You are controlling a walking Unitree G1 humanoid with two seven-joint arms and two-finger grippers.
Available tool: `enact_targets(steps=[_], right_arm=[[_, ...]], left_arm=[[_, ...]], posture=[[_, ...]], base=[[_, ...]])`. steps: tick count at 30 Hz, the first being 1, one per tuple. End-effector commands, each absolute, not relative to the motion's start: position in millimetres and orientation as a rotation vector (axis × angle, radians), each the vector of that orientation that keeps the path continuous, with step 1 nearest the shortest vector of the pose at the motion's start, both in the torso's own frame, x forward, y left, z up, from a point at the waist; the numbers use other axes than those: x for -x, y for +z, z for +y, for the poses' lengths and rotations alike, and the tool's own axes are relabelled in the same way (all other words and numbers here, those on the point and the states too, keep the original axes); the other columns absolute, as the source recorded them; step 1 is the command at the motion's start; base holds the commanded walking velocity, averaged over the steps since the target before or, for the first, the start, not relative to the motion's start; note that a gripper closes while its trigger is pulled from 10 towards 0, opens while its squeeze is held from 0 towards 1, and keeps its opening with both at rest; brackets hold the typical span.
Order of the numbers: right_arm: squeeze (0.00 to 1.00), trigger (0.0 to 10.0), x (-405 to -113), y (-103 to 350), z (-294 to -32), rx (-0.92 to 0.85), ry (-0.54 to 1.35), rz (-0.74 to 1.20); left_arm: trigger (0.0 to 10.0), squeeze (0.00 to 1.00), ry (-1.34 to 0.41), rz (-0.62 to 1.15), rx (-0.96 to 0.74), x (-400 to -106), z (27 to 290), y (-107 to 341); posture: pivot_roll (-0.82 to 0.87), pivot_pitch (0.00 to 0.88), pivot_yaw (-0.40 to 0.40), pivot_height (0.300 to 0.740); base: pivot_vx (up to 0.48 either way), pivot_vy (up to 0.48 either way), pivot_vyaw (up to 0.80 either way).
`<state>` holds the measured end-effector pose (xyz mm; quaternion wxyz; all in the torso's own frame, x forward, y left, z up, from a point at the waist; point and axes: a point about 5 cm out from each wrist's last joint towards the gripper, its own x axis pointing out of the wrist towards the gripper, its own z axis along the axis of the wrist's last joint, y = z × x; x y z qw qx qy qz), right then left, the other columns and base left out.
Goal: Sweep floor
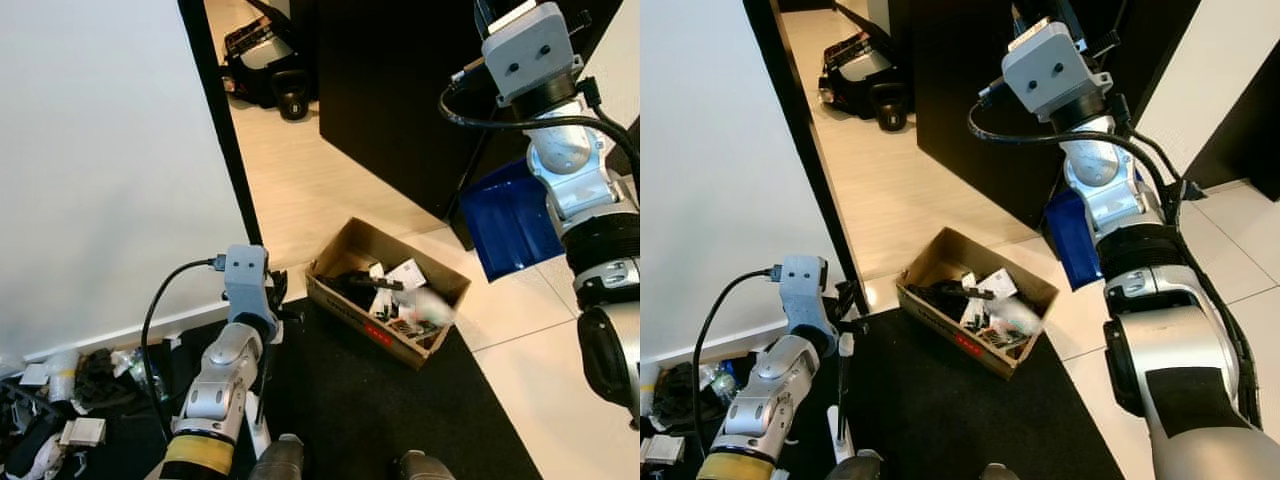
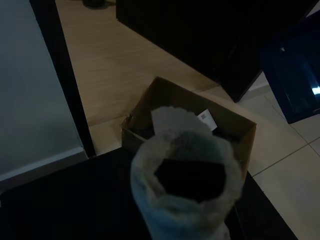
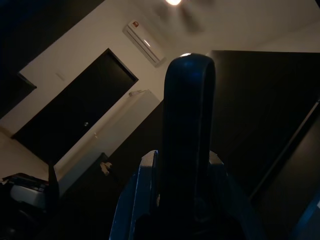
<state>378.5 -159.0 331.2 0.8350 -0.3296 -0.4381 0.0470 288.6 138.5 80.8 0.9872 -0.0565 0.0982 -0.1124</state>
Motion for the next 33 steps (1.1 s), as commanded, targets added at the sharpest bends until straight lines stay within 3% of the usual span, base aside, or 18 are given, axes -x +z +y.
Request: enact_targets(steps=[1, 5, 7, 16, 23, 24, 26, 28, 33], right_arm=[[0.0, 10.0, -377, 339, -165, 0.664, 0.073, -0.954], [0.0, 10.0, -379, 338, -175, 0.599, 0.037, -0.92], [0.0, 10.0, -382, 329, -191, 0.352, 0.016, -0.829], [0.0, 10.0, -368, 305, -190, 0.139, 0.045, -0.781], [0.0, 10.0, -355, 287, -174, 0.11, 0.084, -0.761], [0.0, 10.0, -350, 264, -162, 0.046, 0.11, -0.694], [0.0, 10.0, -348, 252, -157, 0.019, 0.119, -0.661], [0.0, 10.0, -344, 223, -145, -0.046, 0.122, -0.565], [0.0, 10.0, -339, 202, -135, -0.087, 0.12, -0.484]], left_arm=[[10.0, 0.0, -0.227, 0.181, 0.105, -287, 136, 83], [10.0, 0.0, -0.227, 0.182, 0.105, -287, 136, 83], [10.0, 0.0, -0.227, 0.189, 0.104, -284, 136, 81], [10.0, 0.0, -0.228, 0.206, 0.079, -280, 143, 79], [10.0, 0.0, -0.203, 0.216, 0.038, -274, 169, 77], [10.0, 0.0, -0.211, 0.197, 0.009, -273, 183, 83], [10.0, 0.0, -0.223, 0.184, 0.005, -273, 188, 88], [10.0, 0.0, -0.317, 0.165, -0.001, -273, 188, 98], [10.0, 0.0, -0.464, 0.158, -0.016, -270, 175, 107]], posture=[[0.13, 0.048, -0.022, 0.74], [0.13, 0.051, -0.02, 0.74], [0.13, 0.058, -0.015, 0.74], [0.11, 0.075, 0.014, 0.74], [0.1, 0.091, 0.033, 0.74], [0.11, 0.1, 0.033, 0.74], [0.11, 0.1, 0.033, 0.74], [0.13, 0.106, 0.023, 0.74], [0.13, 0.107, 0.019, 0.74]], base=[[0.0, 0.0, 0.0], [0.0, 0.0, 0.0], [0.0, 0.0, 0.0], [0.0, 0.0, 0.0], [0.0, 0.0, 0.0], [0.0, 0.0, 0.0], [0.0, 0.0, 0.0], [0.0, 0.0, 0.0], [0.0, 0.0, 0.0]])
